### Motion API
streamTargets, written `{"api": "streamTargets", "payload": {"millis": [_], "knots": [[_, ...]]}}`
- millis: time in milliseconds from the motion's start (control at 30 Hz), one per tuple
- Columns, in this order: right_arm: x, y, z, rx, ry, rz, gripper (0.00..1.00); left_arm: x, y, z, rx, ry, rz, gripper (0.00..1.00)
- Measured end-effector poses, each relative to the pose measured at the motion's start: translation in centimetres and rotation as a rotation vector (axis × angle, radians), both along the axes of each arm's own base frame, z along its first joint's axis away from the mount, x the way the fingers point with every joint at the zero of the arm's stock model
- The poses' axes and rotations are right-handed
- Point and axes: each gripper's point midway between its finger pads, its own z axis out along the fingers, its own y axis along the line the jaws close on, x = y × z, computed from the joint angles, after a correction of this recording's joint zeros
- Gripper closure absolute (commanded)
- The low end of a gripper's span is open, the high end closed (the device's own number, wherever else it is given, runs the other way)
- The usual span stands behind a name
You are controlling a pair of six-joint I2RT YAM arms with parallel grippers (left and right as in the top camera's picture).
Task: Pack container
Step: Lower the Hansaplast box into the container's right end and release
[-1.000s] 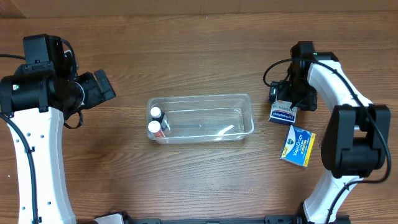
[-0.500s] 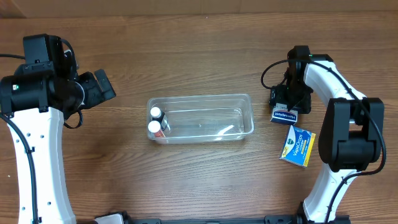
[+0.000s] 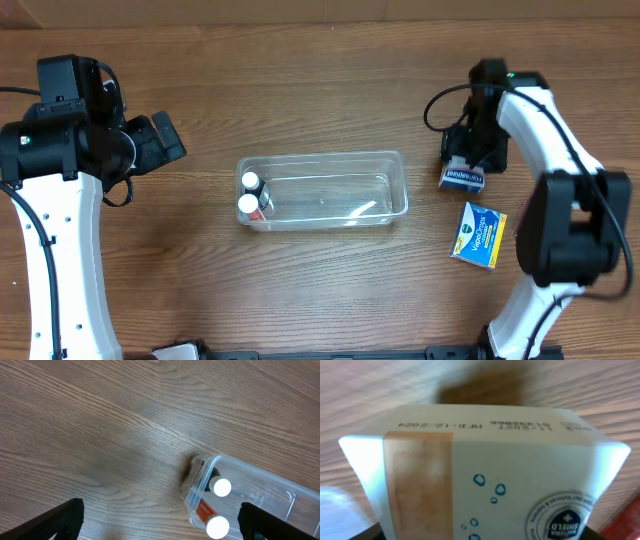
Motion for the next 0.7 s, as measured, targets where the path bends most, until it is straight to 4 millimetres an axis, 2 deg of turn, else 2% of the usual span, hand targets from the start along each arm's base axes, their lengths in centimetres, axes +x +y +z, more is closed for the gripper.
{"api": "streamTargets", "payload": {"millis": [67, 133, 167, 200, 267, 367, 467, 567, 700], "knots": [[0.3, 1.2, 4.7, 0.003, -0.114, 0.032, 0.26, 0.0, 0.0, 0.0, 0.000, 0.000, 0.000, 0.00], [-0.1, 3.4, 9.8, 0.015, -0.249, 0.091, 0.25, 0.0, 0.0, 0.0, -0.001, 0.002, 0.000, 0.00], [-0.4, 4.3, 11.2, 0.020, -0.286, 0.115, 0.25, -0.1, 0.0, 0.0, -0.001, 0.003, 0.000, 0.00], [-1.4, 6.5, 14.2, 0.038, -0.365, 0.177, 0.26, -0.1, 0.0, 0.0, 0.000, 0.003, 0.000, 0.00], [-2.8, 9.3, 16.0, 0.067, -0.411, 0.242, 0.25, -0.1, 0.0, 0.0, -0.001, 0.003, 0.000, 0.00], [-3.7, 12.6, 16.1, 0.095, -0.418, 0.304, 0.25, -0.1, 0.0, 0.0, -0.001, 0.003, 0.000, 0.00], [-4.5, 15.4, 14.7, 0.117, -0.399, 0.340, 0.25, -0.1, 0.0, 0.0, -0.001, 0.004, 0.000, 0.00], [-4.9, 16.4, 12.0, 0.117, -0.355, 0.337, 0.24, -0.1, 0.0, 0.0, -0.001, 0.004, 0.000, 0.00], [-5.6, 16.7, 7.7, 0.099, -0.280, 0.338, 0.24, -0.1, 0.0, -0.1, -0.002, 0.004, 0.000, 0.00]]}}
